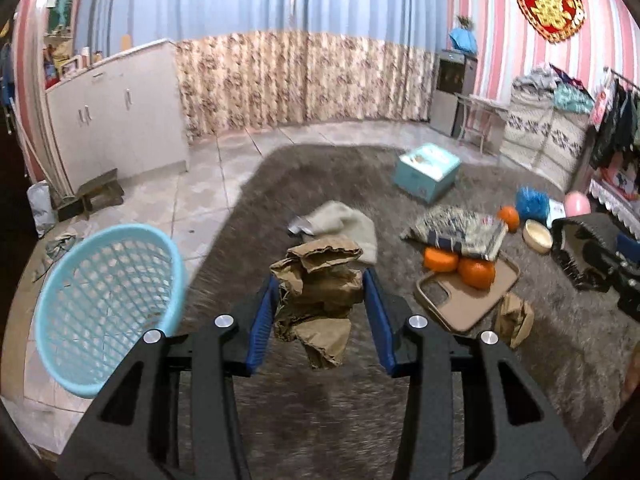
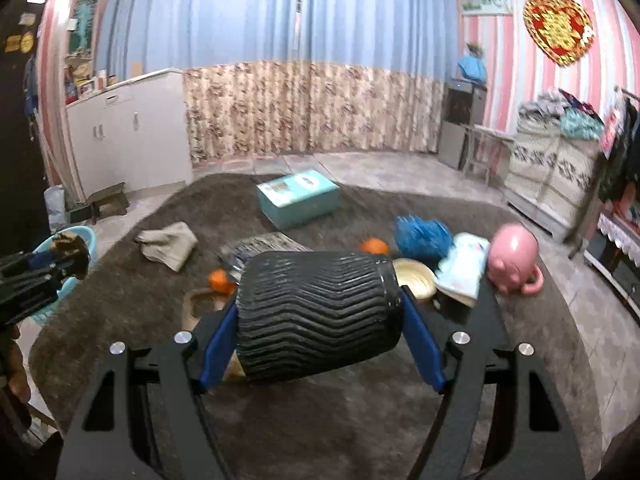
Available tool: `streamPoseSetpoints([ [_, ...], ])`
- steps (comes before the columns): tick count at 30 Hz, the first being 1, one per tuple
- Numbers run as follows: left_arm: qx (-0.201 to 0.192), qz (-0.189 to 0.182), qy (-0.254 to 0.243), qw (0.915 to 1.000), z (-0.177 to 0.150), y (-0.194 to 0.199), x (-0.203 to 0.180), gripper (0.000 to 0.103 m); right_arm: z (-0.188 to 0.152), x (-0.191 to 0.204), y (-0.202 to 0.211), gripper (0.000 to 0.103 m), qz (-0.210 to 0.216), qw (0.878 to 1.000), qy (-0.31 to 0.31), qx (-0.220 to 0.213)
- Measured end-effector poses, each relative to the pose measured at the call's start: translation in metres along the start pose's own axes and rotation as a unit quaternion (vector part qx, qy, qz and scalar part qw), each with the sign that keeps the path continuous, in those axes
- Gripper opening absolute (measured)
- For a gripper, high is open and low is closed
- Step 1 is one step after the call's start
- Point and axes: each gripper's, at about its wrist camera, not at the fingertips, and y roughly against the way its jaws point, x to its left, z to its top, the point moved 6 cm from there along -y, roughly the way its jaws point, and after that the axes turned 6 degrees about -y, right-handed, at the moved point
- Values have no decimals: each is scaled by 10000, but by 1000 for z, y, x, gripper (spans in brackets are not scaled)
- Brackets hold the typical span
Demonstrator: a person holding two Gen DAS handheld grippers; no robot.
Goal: Collect trash
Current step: 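Carry the paper with the left tool while the right tool carries the cylinder to the blue basket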
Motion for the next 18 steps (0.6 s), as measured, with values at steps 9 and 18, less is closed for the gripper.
streamPoseSetpoints([
  [9,-237,575,277,9977,14,32,71,42,44,89,4,74,776,9963,181,-336],
  [18,-228,1100,617,9918,24,37,153,42,82,195,-23,74,1683,9851,98,-325],
])
